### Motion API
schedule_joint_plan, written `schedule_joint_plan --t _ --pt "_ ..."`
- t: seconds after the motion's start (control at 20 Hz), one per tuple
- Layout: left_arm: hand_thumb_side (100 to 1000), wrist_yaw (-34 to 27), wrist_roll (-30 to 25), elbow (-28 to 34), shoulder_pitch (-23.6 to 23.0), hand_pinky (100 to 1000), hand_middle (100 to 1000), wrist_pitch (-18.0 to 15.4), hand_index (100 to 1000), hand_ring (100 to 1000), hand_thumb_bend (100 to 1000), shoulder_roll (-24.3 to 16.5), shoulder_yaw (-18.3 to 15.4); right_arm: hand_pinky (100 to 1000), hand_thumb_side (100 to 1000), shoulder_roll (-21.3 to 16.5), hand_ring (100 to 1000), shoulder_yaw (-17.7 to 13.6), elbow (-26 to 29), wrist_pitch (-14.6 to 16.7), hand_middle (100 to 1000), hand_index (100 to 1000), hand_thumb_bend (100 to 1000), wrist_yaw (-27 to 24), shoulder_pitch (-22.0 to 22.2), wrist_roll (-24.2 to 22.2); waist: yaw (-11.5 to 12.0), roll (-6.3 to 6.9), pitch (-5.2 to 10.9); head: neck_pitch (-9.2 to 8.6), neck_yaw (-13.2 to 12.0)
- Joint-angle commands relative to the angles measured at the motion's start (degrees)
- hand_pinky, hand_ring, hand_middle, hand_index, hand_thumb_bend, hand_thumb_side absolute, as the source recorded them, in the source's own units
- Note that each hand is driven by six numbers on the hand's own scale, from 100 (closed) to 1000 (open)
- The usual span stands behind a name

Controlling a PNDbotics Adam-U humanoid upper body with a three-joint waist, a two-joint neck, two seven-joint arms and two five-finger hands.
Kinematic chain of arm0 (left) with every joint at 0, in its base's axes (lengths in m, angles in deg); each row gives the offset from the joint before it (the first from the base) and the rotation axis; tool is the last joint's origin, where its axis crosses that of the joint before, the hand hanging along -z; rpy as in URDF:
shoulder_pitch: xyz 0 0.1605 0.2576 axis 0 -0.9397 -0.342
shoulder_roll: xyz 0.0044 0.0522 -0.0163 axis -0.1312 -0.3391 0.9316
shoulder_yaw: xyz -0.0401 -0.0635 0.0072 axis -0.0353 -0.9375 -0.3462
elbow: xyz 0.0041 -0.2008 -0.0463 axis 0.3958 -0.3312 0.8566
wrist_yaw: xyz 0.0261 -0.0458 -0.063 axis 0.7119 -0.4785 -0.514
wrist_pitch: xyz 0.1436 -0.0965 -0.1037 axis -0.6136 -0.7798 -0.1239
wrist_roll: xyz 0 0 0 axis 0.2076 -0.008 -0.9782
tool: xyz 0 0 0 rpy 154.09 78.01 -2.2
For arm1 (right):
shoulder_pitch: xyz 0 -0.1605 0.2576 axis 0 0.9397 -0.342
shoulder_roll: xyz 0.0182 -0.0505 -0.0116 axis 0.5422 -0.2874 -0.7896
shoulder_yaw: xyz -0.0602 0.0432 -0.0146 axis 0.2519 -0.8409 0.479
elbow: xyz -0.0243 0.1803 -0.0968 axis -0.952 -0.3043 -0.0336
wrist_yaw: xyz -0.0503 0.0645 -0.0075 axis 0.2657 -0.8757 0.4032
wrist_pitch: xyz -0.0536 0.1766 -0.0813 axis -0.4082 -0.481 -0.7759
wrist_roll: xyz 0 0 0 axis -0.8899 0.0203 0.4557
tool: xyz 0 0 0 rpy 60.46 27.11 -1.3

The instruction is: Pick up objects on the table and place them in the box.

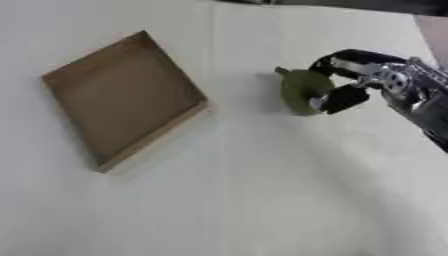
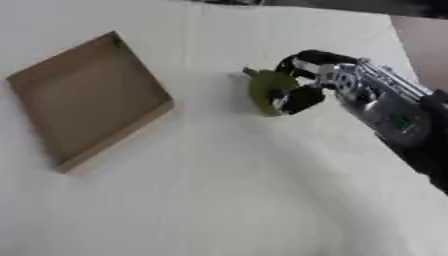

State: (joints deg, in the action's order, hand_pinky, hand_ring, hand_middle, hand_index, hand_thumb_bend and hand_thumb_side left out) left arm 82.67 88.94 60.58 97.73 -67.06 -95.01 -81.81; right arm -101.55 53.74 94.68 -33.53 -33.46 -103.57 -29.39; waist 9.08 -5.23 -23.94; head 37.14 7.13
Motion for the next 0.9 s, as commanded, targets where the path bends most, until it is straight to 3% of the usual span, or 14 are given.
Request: schedule_joint_plan --t 0.05,0.15,0.45,0.65,0.9 --pt "649 -0.26 -0.31 0.98 0.12 762 678 0.05 830 766 100 -0.88 -0.39 878 348 -0.38 833 -0.15 -0.94 0.11 667 800 100 0.61 -0.79 -0.27 0.08 0.28 1.19 -0.75 -0.05" --pt "649 -0.27 -0.32 0.98 0.06 762 676 0.08 830 766 100 -0.84 -0.41 840 329 -0.19 769 -0.31 -0.72 0.17 605 750 100 0.94 -0.99 1.13 0.07 0.26 1.23 -0.75 -0.11" --pt "650 -0.32 -0.32 0.98 -0.04 762 669 0.1 830 765 100 -0.82 -0.48 744 249 -0.81 632 -1.51 3.97 1.64 600 747 100 2.8 -0.74 10.68 -0.01 0.21 1.37 -0.8 -0.46" --pt "649 -0.29 -0.26 0.98 -0.12 762 666 0.13 830 765 100 -0.85 -0.5 700 236 -2.01 591 -2.57 9.17 2.96 582 731 100 5.68 -0.03 15.92 -0.15 0.2 1.5 -0.92 -0.63" --pt "649 -0.24 -0.17 0.98 -0.25 762 663 0.08 829 764 100 -0.99 -0.52 692 218 -3.93 592 -4.95 17.27 4.54 599 743 100 9.58 0.78 18.06 -0.35 0.27 1.66 -0.83 -0.9"
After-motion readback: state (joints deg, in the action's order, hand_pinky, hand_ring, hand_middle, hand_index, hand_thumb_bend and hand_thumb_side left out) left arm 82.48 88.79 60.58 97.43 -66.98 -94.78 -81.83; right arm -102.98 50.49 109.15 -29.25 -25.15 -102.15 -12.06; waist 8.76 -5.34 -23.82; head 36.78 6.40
